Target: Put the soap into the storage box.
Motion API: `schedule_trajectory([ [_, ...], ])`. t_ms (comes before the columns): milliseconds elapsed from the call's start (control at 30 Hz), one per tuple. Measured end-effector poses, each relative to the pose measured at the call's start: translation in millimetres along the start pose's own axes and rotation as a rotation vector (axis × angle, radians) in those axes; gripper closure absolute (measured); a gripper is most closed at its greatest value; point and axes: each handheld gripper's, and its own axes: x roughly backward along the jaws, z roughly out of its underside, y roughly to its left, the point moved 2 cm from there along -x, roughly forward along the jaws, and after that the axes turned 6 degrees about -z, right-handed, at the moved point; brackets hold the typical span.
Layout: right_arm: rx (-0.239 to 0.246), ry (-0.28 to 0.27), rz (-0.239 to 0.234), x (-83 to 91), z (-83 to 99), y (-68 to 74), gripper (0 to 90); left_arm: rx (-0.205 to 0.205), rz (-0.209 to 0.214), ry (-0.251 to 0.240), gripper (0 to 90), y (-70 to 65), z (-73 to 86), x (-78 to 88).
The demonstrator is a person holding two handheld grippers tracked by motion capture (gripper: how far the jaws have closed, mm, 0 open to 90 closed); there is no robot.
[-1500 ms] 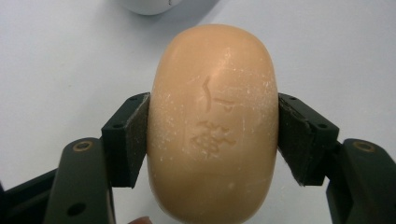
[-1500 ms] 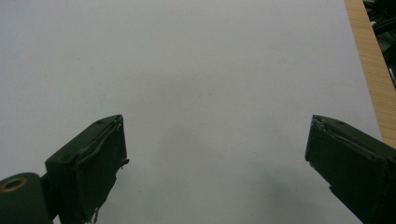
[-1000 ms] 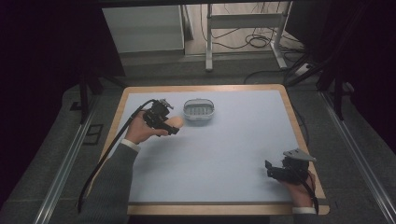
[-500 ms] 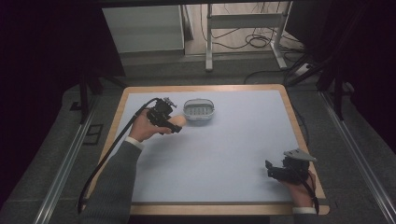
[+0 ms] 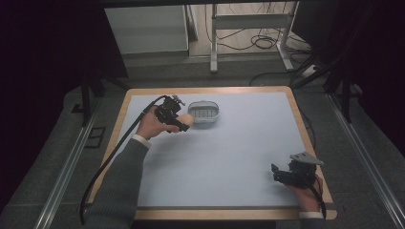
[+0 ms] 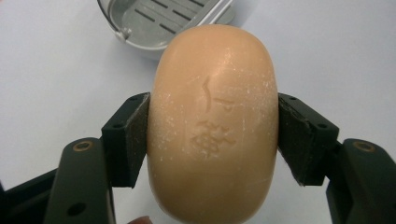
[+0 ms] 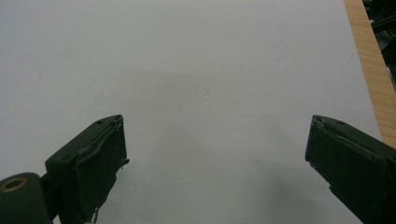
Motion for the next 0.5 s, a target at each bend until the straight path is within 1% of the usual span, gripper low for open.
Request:
schedule_trajectory([
  [100,0.002,-0.004,-0.001,0.8,-0.8,0.6,5.2,-0.004,0.008,-0.002,32.4,-0.2,-4.5,-3.2],
  [267,0.003,-0.001,0.001,0.7,-0.5,0.8,5.2,-0.01,0.01,0.005,32.4,1.1,-8.9,-7.0],
  [433,0.001,-0.003,0.001,0.9,-0.5,0.1,5.2,-0.007,0.018,-0.002,32.4,2.9,-13.4,-7.9],
  [500,0.0,-0.001,0.003,0.7,-0.2,-0.4,5.2,-0.013,0.013,0.0,32.4,3.9,-17.3,-9.0],
])
